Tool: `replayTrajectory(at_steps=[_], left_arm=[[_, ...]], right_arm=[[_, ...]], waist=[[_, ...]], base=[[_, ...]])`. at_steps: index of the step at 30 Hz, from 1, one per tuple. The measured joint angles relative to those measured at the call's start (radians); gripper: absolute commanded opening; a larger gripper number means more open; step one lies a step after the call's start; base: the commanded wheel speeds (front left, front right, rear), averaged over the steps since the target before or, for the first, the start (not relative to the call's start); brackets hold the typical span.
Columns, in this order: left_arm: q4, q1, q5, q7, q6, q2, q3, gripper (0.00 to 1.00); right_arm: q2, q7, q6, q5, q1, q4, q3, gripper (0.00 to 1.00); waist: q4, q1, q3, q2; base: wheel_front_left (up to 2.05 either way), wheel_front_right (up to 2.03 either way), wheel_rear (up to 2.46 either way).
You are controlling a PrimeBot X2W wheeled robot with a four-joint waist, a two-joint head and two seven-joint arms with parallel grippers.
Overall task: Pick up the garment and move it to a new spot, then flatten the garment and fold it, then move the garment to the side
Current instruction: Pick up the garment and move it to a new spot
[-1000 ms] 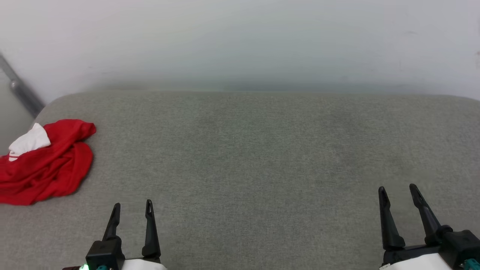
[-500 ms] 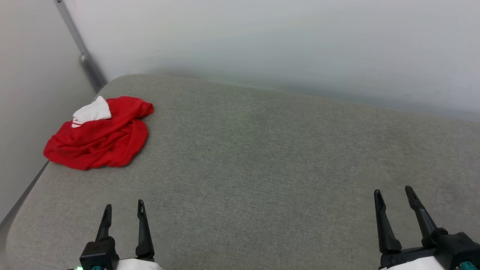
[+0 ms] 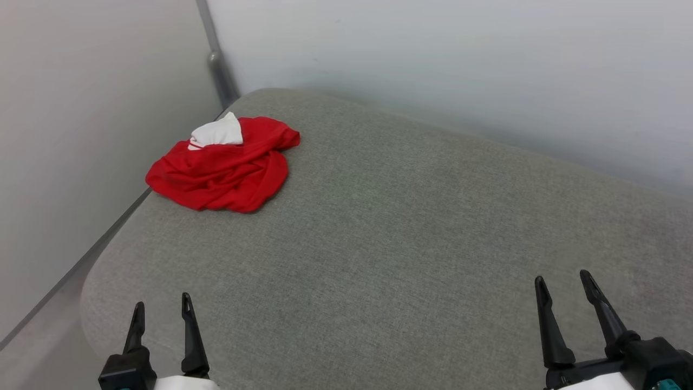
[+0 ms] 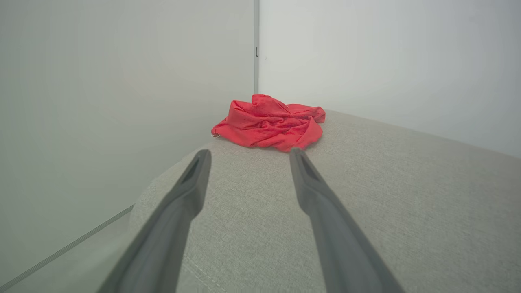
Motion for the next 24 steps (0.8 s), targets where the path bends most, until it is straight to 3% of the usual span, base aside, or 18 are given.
replayTrajectory(at_steps=[5,11,13,15,24], left_arm=[[0.001,0.006,-0.002,0.0,0.0,0.0,0.013,1.0],[0.016,-0.002,-0.008,0.0,-0.006,-0.001,0.039,1.0],[0.016,-0.037,0.0,0.0,-0.031,0.001,0.063,1.0],[0.025,-0.138,-0.025,0.0,-0.101,0.028,0.14,1.0],[0.138,-0.47,-0.058,0.0,-0.202,0.192,0.26,1.0]], right_arm=[[0.0,0.0,0.0,-0.004,0.0,0.0,0.01,1.0],[0.0,0.0,0.0,-0.015,-0.003,-0.005,0.014,1.0],[0.0,0.0,0.0,-0.023,-0.004,-0.01,0.011,1.0],[0.0,0.0,0.0,-0.042,-0.016,-0.021,0.001,1.0],[0.0,0.0,0.0,-0.111,-0.098,-0.071,-0.023,1.0]], waist=[[0.029,0.0,0.004,0.0],[0.019,0.0,0.013,0.0],[0.013,0.0,0.023,0.0],[0.0,0.0,0.053,0.0],[-0.048,0.0001,0.183,0.0]], base=[[0.0,0.0,0.0],[0.0,0.0,0.0],[0.0,0.0,0.0],[0.0,0.0,0.0],[0.0,0.0,0.0]])
